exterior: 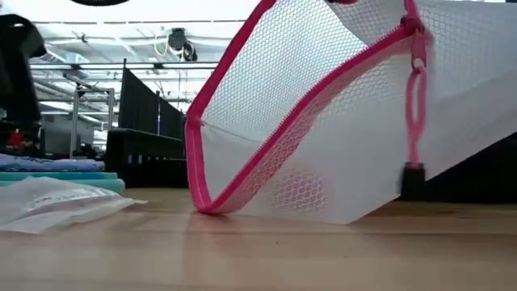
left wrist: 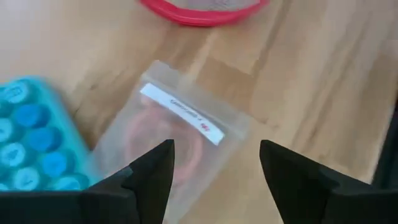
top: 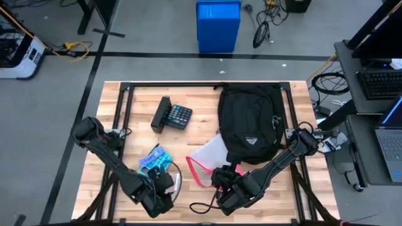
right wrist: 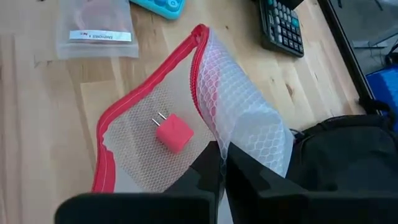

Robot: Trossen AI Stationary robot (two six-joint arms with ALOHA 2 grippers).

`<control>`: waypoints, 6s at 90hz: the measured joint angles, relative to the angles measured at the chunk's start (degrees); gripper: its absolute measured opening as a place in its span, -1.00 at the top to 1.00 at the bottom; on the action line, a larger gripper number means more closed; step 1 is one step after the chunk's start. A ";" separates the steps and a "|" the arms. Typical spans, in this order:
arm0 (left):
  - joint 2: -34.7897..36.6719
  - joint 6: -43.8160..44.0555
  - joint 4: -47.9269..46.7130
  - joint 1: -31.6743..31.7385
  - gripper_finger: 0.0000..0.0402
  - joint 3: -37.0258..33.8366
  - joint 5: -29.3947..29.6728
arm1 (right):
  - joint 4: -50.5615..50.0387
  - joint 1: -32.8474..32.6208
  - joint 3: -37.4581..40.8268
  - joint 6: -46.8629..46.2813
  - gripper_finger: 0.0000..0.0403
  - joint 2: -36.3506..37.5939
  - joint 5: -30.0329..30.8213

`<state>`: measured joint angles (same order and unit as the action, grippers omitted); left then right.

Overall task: Unpack backpack
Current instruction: Put the pink earphones into the white zip bag, then put the violet chocolate bar into the white zip bag

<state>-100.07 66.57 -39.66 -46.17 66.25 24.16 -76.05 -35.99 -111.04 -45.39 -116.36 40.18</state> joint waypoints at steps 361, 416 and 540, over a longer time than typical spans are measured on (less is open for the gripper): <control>-8.99 -50.40 -0.90 11.43 0.38 17.36 3.39 | 1.14 -0.13 0.00 1.06 1.00 0.00 -0.02; -20.68 -61.58 13.87 20.31 0.98 17.08 1.96 | 1.42 -0.07 0.07 1.53 1.00 0.00 0.23; 15.89 -0.92 -50.24 13.92 0.39 6.10 19.12 | 2.14 -0.50 0.04 2.64 1.00 -0.02 -1.36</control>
<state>-84.18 65.65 -89.90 -32.25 72.35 43.29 -73.91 -36.49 -111.00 -42.75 -116.38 38.81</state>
